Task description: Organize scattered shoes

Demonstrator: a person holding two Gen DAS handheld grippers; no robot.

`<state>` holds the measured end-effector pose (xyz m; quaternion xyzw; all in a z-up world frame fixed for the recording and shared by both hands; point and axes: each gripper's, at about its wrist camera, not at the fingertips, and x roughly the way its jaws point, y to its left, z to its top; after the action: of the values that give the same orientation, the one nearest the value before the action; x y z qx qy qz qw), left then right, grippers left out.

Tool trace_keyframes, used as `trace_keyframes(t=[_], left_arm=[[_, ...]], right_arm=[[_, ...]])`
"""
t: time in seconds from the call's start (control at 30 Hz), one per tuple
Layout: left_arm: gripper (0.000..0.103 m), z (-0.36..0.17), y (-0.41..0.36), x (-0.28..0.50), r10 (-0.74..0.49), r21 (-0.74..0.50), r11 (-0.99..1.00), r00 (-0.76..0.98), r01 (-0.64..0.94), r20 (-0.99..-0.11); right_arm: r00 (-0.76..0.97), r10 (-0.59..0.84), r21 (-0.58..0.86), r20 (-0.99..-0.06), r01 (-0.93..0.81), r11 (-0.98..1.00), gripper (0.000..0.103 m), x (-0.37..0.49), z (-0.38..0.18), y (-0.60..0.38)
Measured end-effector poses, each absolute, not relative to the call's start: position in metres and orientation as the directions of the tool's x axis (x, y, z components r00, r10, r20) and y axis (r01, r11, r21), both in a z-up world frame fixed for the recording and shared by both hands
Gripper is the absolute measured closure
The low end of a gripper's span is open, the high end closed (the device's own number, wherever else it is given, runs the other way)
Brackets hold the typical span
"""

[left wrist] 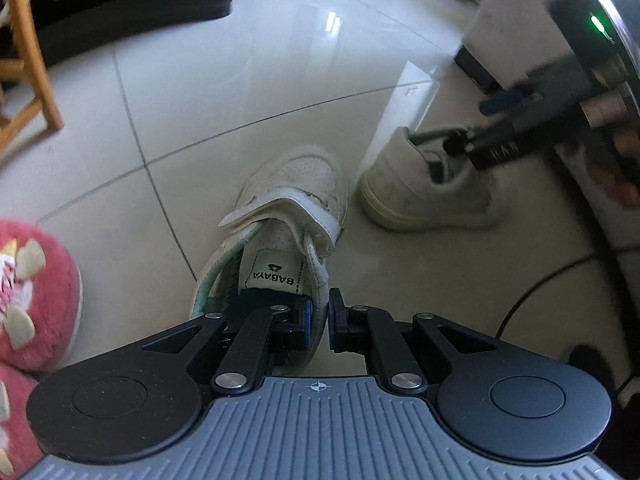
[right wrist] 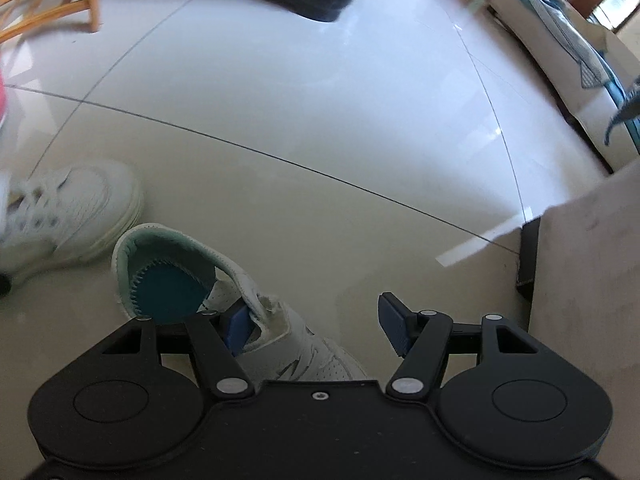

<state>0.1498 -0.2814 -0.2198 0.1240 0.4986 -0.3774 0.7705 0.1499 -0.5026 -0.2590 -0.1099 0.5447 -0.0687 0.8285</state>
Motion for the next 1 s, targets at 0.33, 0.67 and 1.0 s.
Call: trace_keyframes(t=[0.33, 0.67, 1.0], left_arm=[[0.095, -0.226, -0.291, 0.206, -0.442, -0.137, 0.701, 0.275, 0.700, -0.854], [0.089, -0.227, -0.298, 0.240, -0.458, -0.174, 0.739, 0.296, 0.651, -0.838], [0.095, -0.231, -0.303, 0.222, -0.555, -0.243, 0.614, 0.192, 0.751, -0.809]], right_arm=[[0.365, -0.141, -0.158, -0.920, -0.017, 0.987, 0.038, 0.143, -0.256, -0.505], [0.275, 0.074, 0.070, -0.958, -0.022, 0.997, 0.039, 0.139, -0.256, -0.504], [0.269, 0.168, 0.117, -0.948, -0.195, 0.974, 0.038, 0.123, -0.247, -0.456]])
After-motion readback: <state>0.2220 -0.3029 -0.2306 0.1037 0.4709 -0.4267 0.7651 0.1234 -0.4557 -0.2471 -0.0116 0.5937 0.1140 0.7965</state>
